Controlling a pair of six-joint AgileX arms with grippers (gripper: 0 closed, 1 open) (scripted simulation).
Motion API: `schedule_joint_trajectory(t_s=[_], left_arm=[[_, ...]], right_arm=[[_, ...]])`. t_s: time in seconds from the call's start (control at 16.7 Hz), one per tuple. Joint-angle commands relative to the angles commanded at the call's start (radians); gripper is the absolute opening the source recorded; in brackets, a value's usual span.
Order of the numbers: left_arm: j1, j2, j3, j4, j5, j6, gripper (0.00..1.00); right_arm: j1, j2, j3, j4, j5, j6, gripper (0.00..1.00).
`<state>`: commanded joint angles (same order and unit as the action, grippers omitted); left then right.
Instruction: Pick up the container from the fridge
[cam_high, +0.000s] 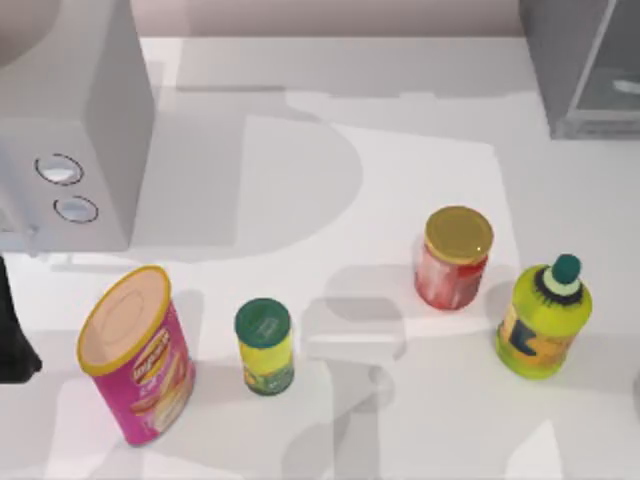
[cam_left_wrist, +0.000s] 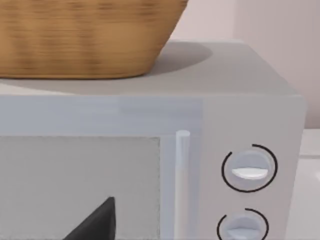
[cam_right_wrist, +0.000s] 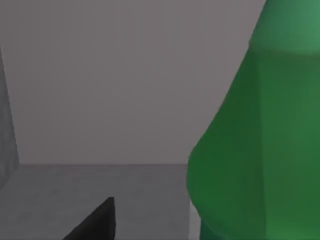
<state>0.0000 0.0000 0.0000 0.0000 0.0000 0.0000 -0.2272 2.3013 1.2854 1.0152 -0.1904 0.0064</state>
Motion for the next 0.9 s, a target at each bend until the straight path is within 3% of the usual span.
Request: schedule_joint_trajectory(t_s=[0.24,0.9], left_arm=[[0.000,0.000,0.000,0.000,0.000,0.000,1.00],[0.000,0.000,0.000,0.000,0.000,0.000,1.00]], right_arm=[[0.001,0.002,0.004,-0.002,0.001,0.000,1.00],[0.001,0.002,0.004,-0.002,0.001,0.000,0.17]])
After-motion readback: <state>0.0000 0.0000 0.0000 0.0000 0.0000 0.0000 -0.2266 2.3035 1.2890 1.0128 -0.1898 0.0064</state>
